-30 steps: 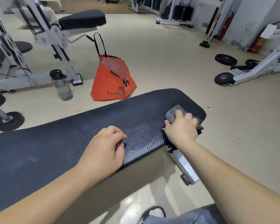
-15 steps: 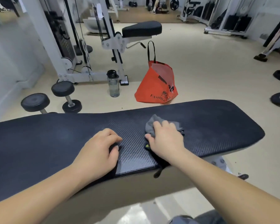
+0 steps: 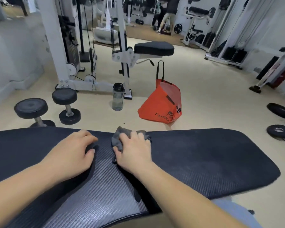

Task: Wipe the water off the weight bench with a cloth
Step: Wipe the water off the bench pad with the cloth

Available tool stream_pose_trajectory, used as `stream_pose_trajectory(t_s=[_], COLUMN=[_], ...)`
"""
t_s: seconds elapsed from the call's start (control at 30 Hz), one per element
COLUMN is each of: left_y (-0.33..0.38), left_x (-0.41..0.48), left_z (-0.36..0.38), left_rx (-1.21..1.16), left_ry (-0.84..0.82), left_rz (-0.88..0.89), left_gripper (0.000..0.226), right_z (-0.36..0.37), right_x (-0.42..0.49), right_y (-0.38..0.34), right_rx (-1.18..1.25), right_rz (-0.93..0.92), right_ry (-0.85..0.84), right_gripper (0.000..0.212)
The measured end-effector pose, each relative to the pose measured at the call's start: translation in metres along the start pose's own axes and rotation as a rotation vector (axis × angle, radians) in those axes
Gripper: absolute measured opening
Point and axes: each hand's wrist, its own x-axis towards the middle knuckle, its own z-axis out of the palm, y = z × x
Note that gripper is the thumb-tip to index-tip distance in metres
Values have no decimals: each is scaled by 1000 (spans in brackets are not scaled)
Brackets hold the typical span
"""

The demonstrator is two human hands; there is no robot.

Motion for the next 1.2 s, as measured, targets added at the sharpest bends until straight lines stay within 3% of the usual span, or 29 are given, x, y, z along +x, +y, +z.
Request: stream_pose_trajectory(t_s=[0.17, 0.37, 0.5, 0.6, 0.73, 0.93, 1.2], left_y=[-3, -49, -86, -104, -131, -200, -295], left_x=[25, -9, -22, -20, -29, -68, -133], left_z=[-1, -29, -41, -53, -71, -90, -109], left_rx=[-4, 3, -117, -184, -193, -229, -245], left_ry=[-42, -49, 12, 38, 59, 119, 360], left_rz=[22, -19, -119, -164, -209, -383, -743], left_gripper=[23, 39, 37, 35, 31, 20, 11], right_z=[6, 13, 21, 30, 31, 48, 85], right_x=[30, 71, 63, 57, 88, 139, 132], right_y=[-20, -48, -87, -93, -117, -208, -407], right_rx=[46, 3, 143, 139, 71, 90, 106], right_rz=[-114, 193, -20, -145, -11, 21, -275], right_ry=[-31, -30, -80, -13, -21, -172, -175], right_gripper=[41, 42, 37, 34, 38, 37, 36])
